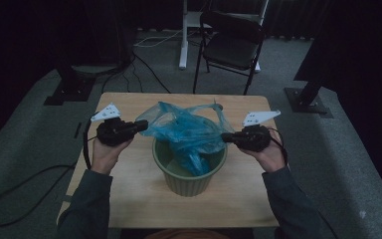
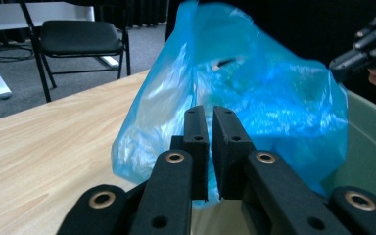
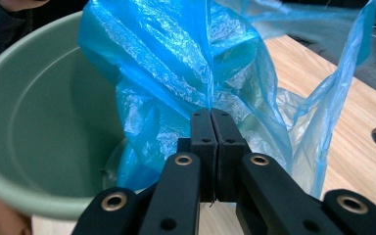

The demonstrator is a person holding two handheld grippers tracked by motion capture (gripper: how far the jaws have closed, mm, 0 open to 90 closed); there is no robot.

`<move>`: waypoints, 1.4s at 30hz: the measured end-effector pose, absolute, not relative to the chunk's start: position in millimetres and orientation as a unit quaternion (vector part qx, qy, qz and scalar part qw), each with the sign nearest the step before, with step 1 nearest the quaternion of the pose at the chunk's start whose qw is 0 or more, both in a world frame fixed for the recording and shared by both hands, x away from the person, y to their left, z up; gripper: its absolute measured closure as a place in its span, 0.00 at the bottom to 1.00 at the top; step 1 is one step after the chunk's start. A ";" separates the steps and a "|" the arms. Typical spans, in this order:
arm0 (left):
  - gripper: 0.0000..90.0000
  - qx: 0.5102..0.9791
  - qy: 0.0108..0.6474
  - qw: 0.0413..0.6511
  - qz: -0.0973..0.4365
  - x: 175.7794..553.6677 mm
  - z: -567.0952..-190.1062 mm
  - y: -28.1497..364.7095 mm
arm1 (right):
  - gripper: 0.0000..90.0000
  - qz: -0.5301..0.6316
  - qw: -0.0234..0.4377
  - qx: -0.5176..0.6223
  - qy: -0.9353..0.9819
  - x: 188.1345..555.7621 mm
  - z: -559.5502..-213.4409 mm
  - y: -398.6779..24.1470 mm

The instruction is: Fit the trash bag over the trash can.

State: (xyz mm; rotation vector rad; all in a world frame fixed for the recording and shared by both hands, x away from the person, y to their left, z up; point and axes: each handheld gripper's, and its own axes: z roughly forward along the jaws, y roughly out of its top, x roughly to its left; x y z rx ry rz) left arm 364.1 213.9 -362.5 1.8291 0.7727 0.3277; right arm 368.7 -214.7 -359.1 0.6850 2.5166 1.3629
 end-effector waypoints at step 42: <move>1.00 0.751 0.305 0.572 0.124 355.1 -357.1 217.6 | 1.00 0.466 0.086 0.219 0.853 357.6 -361.9 -220.6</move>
